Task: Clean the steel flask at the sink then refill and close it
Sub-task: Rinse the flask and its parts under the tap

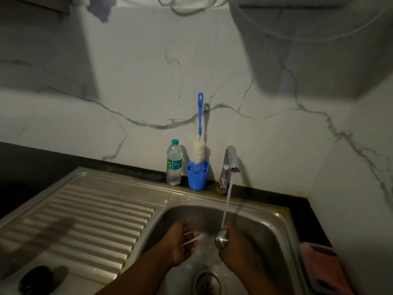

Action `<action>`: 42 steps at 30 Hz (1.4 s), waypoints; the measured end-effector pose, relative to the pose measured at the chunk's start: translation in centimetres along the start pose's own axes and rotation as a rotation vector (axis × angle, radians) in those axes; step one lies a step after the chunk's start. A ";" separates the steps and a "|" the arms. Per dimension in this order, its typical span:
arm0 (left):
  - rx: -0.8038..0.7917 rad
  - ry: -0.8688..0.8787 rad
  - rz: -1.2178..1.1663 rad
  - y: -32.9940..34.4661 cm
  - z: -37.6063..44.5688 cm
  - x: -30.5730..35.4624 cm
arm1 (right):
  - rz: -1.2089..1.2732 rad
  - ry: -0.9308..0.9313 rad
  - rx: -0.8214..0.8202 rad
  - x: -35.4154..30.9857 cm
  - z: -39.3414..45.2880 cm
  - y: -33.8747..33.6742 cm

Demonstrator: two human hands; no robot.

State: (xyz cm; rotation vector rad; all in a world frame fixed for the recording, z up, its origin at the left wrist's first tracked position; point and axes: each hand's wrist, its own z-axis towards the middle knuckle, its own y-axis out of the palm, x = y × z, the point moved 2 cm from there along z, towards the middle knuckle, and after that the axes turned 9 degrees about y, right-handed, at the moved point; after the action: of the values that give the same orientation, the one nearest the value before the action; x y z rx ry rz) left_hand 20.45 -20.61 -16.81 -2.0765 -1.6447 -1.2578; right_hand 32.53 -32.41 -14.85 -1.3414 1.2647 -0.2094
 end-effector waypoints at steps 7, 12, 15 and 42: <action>0.053 0.066 0.075 -3.1 -2.1 -0.9 | -0.226 -0.288 0.159 -0.5 -3.5 0.0; 0.058 0.103 0.062 -5.4 -2.9 -0.8 | -0.273 -0.187 0.094 -0.8 -4.0 0.2; 0.086 0.165 0.030 -7.2 -3.4 -0.5 | -0.281 -0.221 0.090 -3.1 -5.6 1.3; 0.222 0.807 1.636 -33.4 -11.2 4.9 | -0.388 -0.568 -0.052 -17.0 -16.2 18.6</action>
State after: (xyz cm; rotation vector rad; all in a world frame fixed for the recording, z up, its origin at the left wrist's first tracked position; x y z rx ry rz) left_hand -14.12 -12.32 -17.41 -1.5195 0.3563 -0.8647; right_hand 3.92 -23.67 -15.98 -1.5434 0.5343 -0.0539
